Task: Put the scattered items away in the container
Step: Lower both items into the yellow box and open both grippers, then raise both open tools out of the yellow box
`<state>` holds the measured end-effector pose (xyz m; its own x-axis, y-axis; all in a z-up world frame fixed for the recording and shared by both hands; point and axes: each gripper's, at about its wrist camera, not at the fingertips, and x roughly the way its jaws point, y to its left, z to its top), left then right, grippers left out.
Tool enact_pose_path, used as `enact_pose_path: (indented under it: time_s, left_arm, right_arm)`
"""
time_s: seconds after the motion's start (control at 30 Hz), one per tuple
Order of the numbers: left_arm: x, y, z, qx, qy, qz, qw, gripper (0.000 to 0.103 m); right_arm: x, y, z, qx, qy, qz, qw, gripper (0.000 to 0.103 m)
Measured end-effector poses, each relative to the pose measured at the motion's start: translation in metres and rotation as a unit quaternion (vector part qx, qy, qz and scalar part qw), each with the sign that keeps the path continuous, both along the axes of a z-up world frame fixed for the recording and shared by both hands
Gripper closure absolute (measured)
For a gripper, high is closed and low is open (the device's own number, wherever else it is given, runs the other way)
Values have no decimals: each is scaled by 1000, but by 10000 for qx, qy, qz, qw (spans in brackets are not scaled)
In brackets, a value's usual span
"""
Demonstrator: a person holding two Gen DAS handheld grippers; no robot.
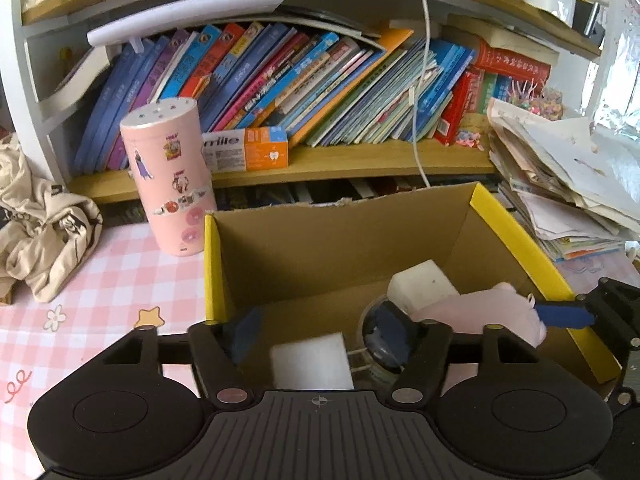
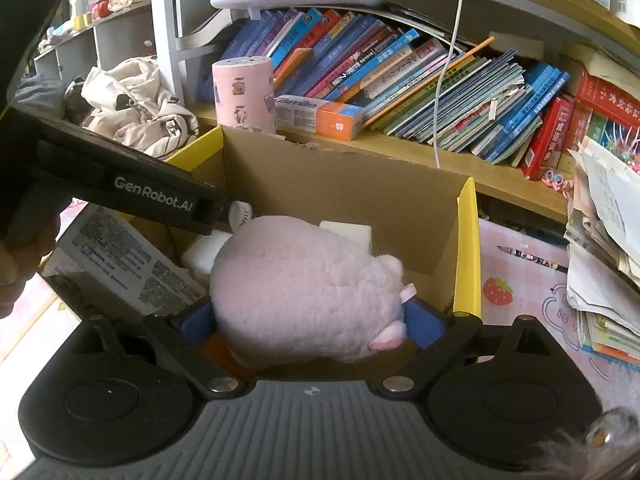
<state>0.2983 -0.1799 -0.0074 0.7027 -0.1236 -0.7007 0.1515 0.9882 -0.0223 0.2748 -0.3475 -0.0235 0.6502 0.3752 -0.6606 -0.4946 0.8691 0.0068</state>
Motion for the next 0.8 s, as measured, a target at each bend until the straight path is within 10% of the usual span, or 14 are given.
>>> enact_pose_path:
  time_s: [0.8]
  left_arm:
    - [-103,20,52,-288,-1142,662,9908,7]
  right_arm:
    - [-56,-13,38,435,-711,-510,9952,6]
